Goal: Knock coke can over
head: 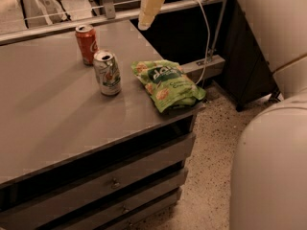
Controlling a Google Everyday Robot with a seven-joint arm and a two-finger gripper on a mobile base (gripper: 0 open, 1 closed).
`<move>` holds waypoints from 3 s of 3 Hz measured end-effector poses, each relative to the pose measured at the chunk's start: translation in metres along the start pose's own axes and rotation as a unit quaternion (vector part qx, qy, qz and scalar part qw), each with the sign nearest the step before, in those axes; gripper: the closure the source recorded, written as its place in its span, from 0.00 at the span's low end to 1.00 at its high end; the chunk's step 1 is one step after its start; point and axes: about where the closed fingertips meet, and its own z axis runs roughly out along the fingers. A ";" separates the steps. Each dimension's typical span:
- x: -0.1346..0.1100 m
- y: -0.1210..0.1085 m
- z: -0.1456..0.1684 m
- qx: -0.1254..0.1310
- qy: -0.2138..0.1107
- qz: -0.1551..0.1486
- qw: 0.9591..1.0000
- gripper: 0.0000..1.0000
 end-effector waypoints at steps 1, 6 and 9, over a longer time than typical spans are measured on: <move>0.004 -0.017 0.044 0.024 -0.069 0.016 0.997 0.00; -0.026 -0.008 0.181 0.017 -0.233 0.252 0.939 0.00; -0.079 0.021 0.198 -0.038 -0.344 0.272 0.898 0.00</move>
Offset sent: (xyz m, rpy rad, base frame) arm 0.1147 0.1017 -0.0643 0.5145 0.0897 0.1117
